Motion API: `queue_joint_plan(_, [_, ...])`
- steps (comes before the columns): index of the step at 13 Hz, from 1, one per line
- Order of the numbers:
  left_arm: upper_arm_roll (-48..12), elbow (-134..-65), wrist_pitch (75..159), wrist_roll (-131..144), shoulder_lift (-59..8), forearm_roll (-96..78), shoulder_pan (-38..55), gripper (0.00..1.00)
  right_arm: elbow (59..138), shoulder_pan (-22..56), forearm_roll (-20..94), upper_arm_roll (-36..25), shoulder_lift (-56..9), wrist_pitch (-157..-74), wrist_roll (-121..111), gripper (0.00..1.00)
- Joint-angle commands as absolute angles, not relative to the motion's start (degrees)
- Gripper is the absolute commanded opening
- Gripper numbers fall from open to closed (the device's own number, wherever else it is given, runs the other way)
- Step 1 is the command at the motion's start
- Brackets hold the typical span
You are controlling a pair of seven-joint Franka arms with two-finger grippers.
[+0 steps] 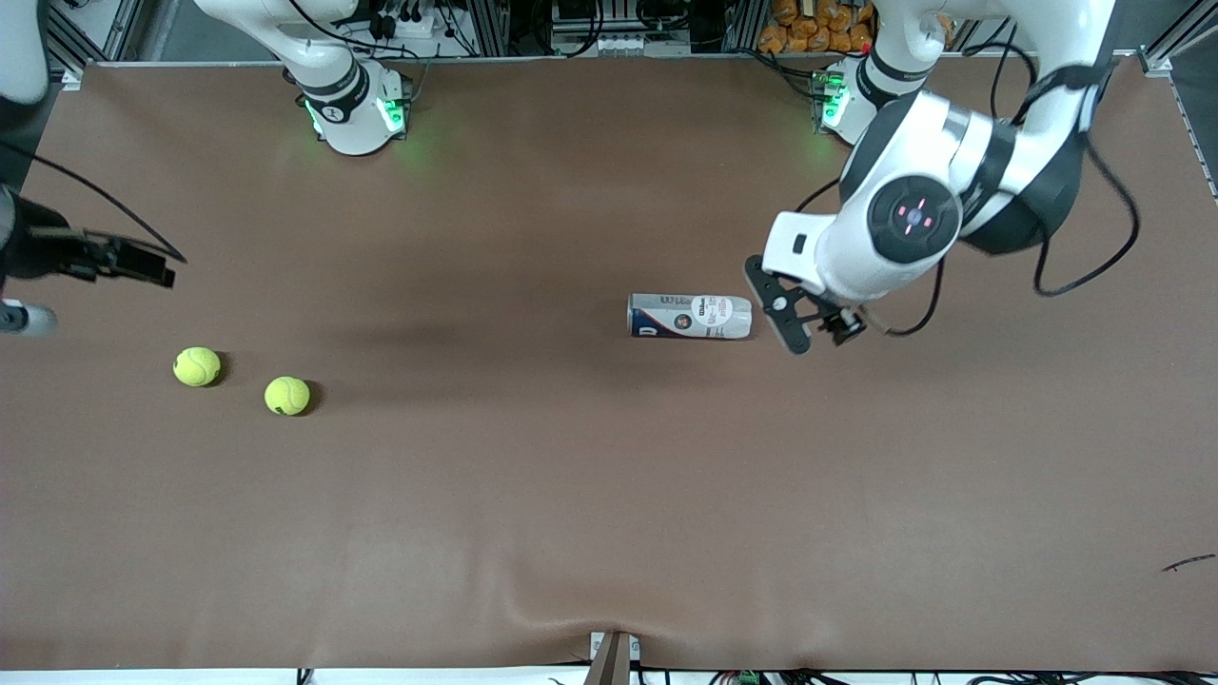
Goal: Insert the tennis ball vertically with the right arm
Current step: 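Lower the left gripper over the can and close on its body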
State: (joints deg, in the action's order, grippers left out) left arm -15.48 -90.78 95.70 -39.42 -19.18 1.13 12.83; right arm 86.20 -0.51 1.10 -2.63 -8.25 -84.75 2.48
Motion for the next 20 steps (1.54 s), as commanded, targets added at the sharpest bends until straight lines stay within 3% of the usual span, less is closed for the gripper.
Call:
queue_joint_plan(1, [-15.82, -90.35, 98.16, -44.02, -21.0, 2.29, 13.36, 1.0, 85.69, -0.7, 0.44, -2.72, -8.17, -86.39, 2.64, 1.0])
queue_joint_plan(11, [-16.0, -107.65, 123.99, -44.83, -21.8, 7.56, 20.48, 1.0, 86.22, -2.11, 0.44, -2.64, -8.44, -89.12, 2.55, 1.0])
queue_joint_plan(15, [-16.08, -109.6, 130.67, -44.83, -24.95, 11.15, 20.74, 1.0, 85.78, -2.02, 0.44, -2.46, -7.91, -90.26, 2.64, 1.0])
queue_joint_plan(20, [-16.08, -111.0, 132.97, -44.03, -26.01, 11.34, 24.25, 1.0, 85.78, -2.02, 0.44, -2.37, -6.24, -89.91, 2.64, 1.0])
